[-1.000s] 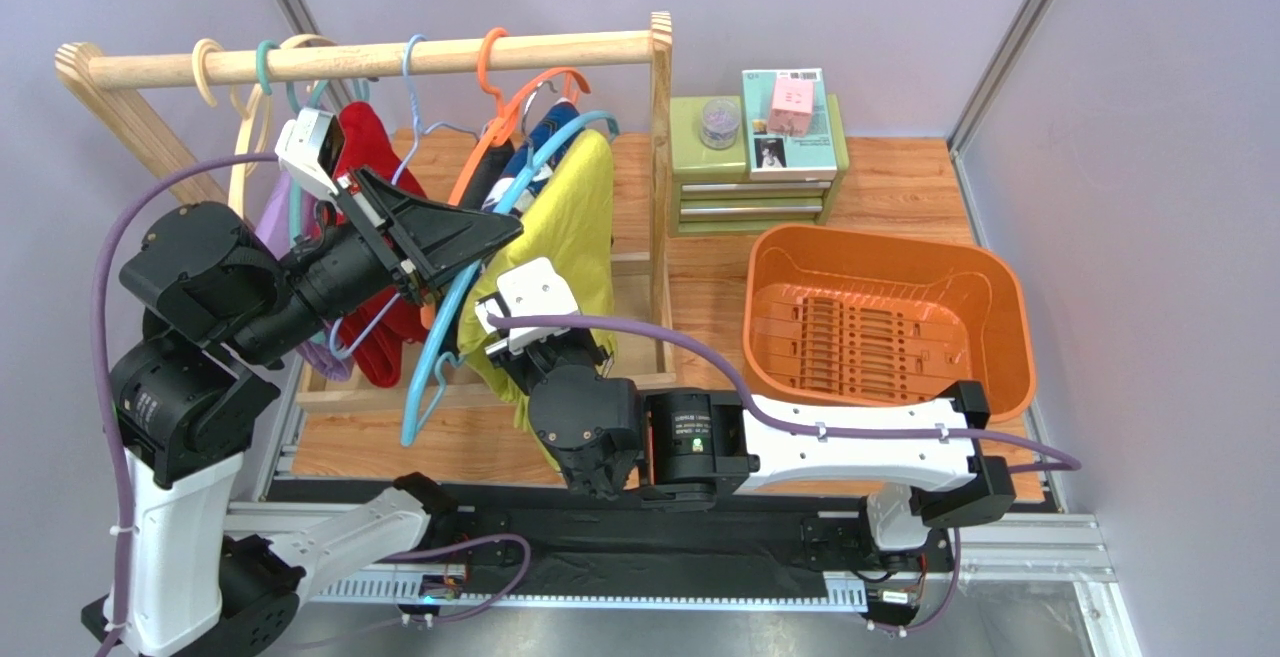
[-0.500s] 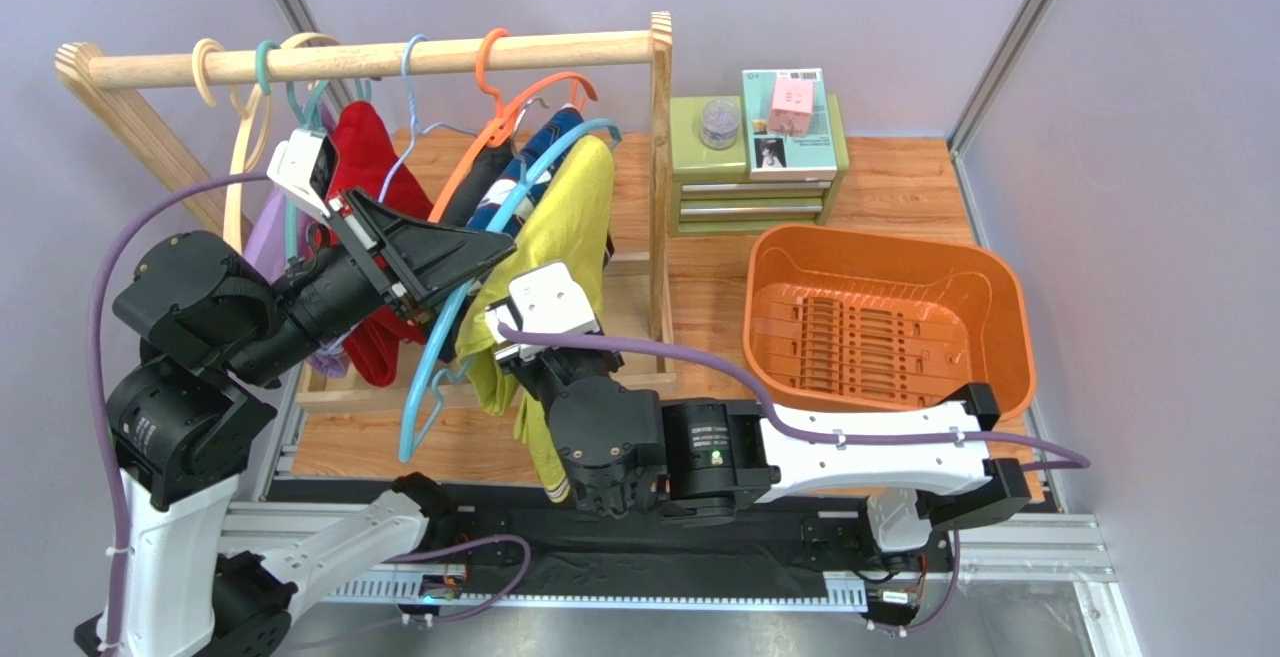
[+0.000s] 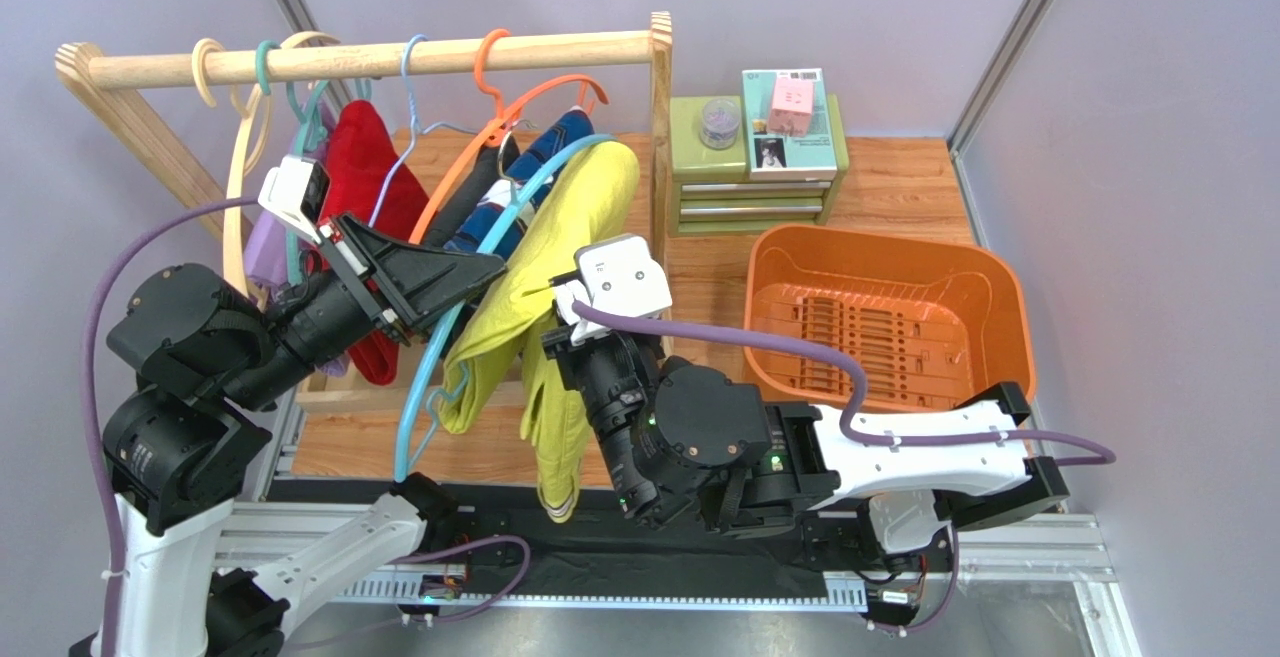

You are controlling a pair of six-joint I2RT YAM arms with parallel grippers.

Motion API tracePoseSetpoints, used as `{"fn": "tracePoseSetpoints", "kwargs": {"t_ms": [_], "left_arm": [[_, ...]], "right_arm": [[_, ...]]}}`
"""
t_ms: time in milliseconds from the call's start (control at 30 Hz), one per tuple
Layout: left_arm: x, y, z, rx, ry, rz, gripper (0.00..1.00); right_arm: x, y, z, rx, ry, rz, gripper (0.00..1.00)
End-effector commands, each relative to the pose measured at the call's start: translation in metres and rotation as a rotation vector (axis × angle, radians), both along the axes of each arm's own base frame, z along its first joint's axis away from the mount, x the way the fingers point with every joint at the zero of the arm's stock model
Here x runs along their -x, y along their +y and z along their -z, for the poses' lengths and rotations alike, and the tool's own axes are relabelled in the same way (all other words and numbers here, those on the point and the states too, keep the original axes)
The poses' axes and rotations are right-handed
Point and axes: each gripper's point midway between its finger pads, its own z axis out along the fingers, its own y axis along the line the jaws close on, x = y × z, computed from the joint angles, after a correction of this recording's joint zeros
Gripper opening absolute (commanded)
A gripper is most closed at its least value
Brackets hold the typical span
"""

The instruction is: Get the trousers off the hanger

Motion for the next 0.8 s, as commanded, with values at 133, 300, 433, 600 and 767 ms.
{"fn": "tracePoseSetpoints", "kwargs": {"t_ms": [133, 300, 433, 600, 767], "left_arm": [[-0.010, 0.005, 0.005, 0.012, -0.017, -0.058, 0.00], [-0.012, 0.005, 0.017, -0.010, 0.005, -0.067, 0.00], [-0.014, 0.007, 0.025, -0.017, 0.017, -0.080, 0.00], [-0.012, 0.007, 0.034, -0.032, 0.030, -0.077, 0.00], [-0.009, 0.010, 0.033, -0.059, 0.015, -0.078, 0.00]], "right_arm": [[0.001, -0.070, -0.077, -0.267, 0.024, -0.033, 0.00], [0.005, -0.092, -0.099, -0.292, 0.002, -0.085, 0.00], [0.006, -0.107, -0.108, -0.265, -0.004, -0.097, 0.00], [0.000, -0.136, -0.114, -0.276, 0.016, -0.079, 0.00], [-0.007, -0.161, -0.097, -0.213, 0.047, -0.024, 0.00]]}}
